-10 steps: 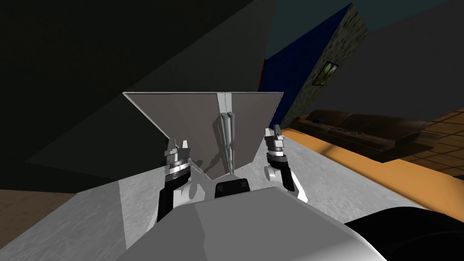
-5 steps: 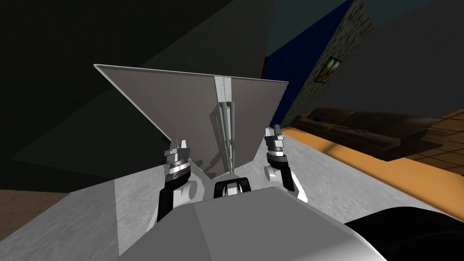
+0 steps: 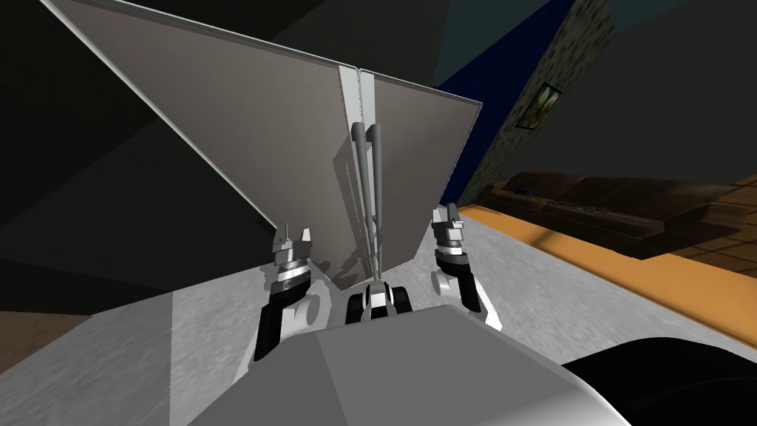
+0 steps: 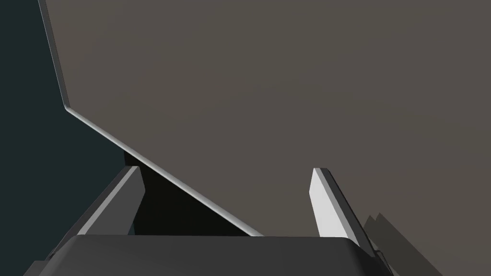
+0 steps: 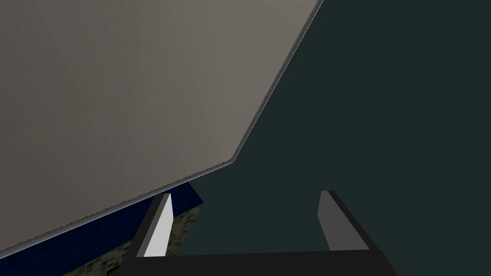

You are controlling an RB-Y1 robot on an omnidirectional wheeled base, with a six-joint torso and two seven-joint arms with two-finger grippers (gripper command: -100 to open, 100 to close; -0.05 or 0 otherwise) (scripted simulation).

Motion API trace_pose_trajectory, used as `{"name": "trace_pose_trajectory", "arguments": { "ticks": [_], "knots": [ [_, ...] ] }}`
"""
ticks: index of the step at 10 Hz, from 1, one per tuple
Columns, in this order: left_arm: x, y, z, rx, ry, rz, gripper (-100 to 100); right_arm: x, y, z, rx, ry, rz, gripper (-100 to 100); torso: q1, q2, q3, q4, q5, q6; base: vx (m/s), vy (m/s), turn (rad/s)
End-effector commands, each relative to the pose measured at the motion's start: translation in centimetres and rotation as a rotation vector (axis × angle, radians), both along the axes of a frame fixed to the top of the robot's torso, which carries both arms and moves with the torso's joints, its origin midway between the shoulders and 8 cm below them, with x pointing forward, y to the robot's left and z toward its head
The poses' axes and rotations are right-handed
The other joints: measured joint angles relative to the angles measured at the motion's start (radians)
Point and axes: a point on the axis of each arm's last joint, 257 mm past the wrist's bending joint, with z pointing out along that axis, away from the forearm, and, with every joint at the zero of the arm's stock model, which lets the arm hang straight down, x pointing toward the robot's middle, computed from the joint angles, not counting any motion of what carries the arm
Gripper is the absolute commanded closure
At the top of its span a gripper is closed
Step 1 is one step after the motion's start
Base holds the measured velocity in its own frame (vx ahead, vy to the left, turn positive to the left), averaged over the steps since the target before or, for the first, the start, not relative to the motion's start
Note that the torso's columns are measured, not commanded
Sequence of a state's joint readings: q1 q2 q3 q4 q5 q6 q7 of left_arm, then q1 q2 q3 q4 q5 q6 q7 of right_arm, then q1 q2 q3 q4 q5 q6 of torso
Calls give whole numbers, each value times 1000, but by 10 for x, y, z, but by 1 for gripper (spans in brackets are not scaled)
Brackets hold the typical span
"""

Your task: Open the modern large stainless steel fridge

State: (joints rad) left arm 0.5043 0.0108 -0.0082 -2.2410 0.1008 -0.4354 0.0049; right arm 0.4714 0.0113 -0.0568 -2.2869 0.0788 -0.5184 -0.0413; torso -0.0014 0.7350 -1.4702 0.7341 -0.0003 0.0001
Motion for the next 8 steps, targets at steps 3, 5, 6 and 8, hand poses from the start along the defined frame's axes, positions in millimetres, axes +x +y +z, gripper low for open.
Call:
{"name": "trace_pose_trajectory", "arguments": {
  "ticks": [3,5,6,8],
  "knots": [
    [23,-11,-12,91,70,-70,-100,0,0,0,0,0,0,0,1,3,-5,4,0,0,-26,-54,-25],
    [32,-13,-16,125,94,-92,-100,0,0,0,0,0,0,0,1,3,-6,4,0,0,-16,-60,-13],
    [41,-15,-19,145,117,-106,-100,0,0,0,0,0,0,0,2,2,-6,4,0,0,-32,-88,-37],
    [51,-16,-23,171,143,-121,-100,0,0,0,0,0,0,0,-1,4,-5,4,0,0,-47,-96,-31]
  ]
}}
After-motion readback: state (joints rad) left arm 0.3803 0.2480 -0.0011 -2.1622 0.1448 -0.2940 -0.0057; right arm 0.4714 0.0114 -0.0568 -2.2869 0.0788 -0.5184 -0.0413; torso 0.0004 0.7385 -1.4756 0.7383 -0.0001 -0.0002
